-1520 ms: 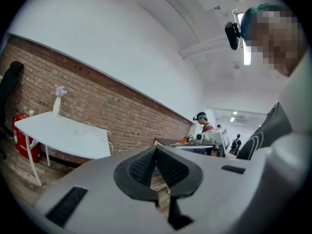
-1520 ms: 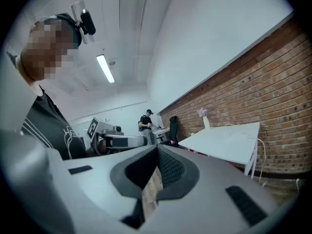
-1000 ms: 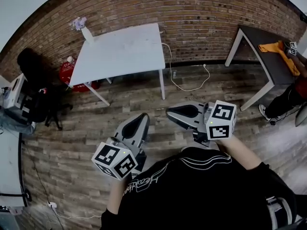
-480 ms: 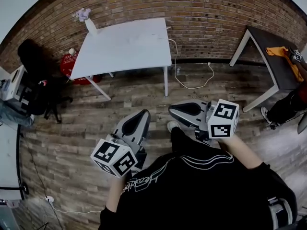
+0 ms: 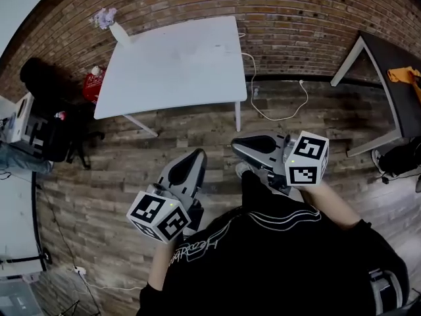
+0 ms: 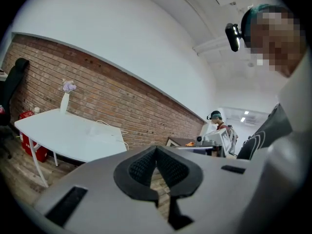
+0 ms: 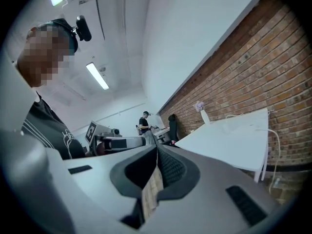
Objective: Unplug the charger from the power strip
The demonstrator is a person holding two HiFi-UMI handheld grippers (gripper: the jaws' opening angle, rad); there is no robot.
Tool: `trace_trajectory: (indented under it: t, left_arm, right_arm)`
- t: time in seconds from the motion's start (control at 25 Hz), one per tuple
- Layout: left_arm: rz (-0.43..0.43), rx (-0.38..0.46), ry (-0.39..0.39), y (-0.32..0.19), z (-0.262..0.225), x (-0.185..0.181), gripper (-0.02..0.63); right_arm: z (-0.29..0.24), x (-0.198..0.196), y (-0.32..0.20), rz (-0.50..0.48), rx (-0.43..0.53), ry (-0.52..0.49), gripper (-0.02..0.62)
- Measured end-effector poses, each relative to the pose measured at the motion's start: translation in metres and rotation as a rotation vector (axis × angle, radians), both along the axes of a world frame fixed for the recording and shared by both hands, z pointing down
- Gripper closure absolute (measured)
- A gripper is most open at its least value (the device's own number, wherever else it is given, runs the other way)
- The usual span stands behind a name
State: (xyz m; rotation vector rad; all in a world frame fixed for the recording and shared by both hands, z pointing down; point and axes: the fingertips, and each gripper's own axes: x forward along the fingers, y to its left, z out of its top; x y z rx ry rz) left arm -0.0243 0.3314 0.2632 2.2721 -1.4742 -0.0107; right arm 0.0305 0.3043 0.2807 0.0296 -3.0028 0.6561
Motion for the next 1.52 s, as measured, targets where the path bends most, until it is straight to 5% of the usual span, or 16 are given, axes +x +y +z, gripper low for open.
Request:
trace_trajectory:
  t: [0.28, 0.64, 1.04, 1.52]
  left_arm:
    - [-0.018, -0.082, 0.029, -0.134, 0.025, -0.029, 0.601]
    - [-0.027, -0.065, 0.013, -0.286, 0.031, -0.046, 0.601]
    - [-0.081, -0.079, -0.009, -0.334, 0.05, -0.074, 0.6]
    - [-0.186, -0.184, -0.012, -0.391, 0.102, -0.151, 0.598]
  right_arm:
    - [0.021, -0.027, -0.137, 0.004, 0.021, 0.058, 0.597]
    - [0.036, -0.036, -0.279, 0.006, 0.02, 0.093, 0.597]
    - [0.051, -0.048, -0.347, 0.034, 0.072, 0.142, 0.597]
    - [0.084, -0.092, -0.416, 0.073, 0.03, 0.189, 0.595]
